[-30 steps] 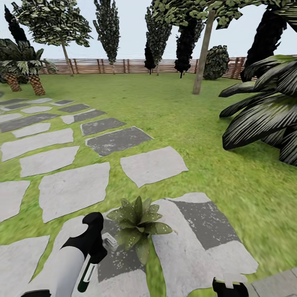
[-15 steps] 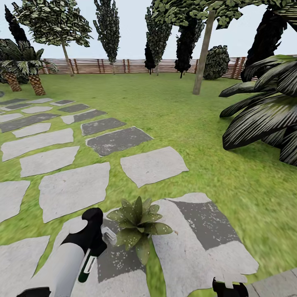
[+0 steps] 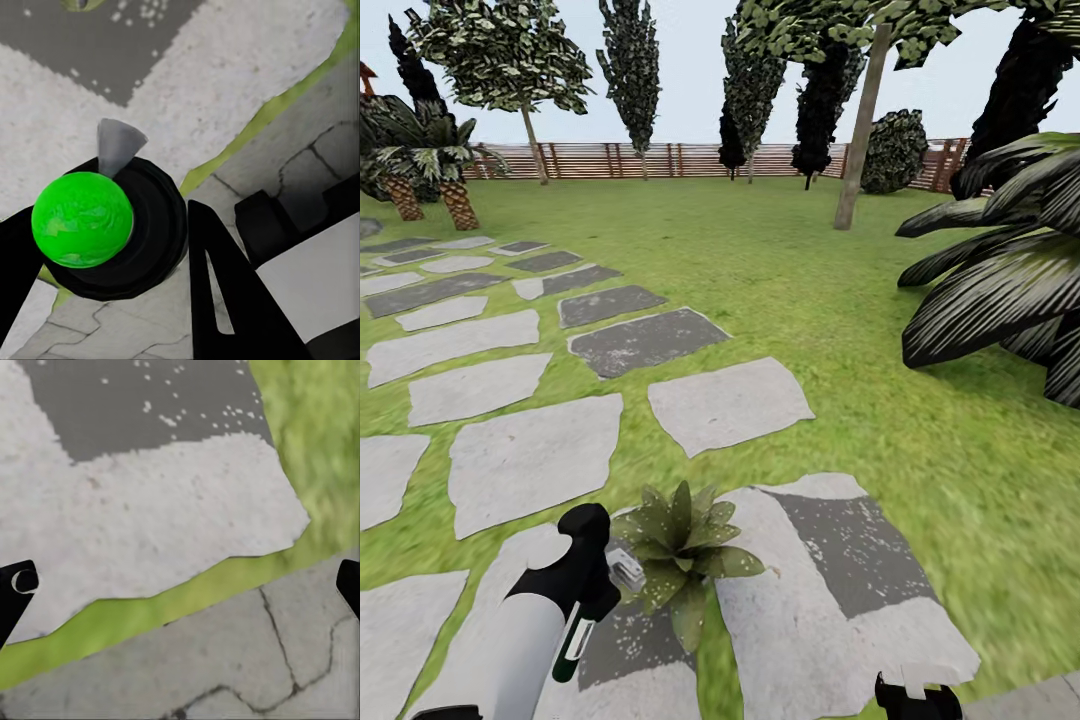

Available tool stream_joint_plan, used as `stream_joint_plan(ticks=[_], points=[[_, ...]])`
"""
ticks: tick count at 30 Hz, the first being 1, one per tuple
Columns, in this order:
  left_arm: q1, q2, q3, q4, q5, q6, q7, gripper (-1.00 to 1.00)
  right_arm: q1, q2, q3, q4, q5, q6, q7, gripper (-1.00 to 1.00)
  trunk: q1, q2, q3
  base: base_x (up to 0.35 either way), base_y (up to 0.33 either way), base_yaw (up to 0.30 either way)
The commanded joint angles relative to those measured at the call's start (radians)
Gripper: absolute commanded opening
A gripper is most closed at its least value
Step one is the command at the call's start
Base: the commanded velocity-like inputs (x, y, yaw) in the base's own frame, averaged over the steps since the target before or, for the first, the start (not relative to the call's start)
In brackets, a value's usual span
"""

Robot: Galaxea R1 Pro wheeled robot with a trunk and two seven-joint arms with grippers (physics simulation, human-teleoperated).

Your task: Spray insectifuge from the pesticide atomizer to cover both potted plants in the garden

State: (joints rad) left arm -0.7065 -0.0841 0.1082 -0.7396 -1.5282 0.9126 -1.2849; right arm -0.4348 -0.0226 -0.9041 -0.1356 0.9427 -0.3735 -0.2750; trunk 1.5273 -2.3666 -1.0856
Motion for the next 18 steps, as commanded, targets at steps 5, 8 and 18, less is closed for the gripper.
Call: stream_joint_plan(ticks=[5,8,18], points=[[-0.001,-0.002,0.005,-0.001,-0.01,0.008,-0.01,-1.0,-0.001,0.0,-0.007,0.002,0.01,-0.004,-0.004,1.0,0.0,0.0,-0.001,-0.043,-0.269,0.271],[-0.001,-0.002,0.005,-0.001,-0.01,0.008,-0.01,-1.0,-0.001,0.0,-0.007,0.002,0.01,-0.004,-0.004,1.0,0.0,0.0,-0.001,-0.128,-0.27,0.276],[-0.001,-0.004,0.007,0.002,-0.01,0.008,-0.01,-1.0,-0.001,0.0,-0.008,0.002,0.01,-0.004,-0.004,1.0,0.0,0.0,-0.001,-0.11,-0.27,0.277]])
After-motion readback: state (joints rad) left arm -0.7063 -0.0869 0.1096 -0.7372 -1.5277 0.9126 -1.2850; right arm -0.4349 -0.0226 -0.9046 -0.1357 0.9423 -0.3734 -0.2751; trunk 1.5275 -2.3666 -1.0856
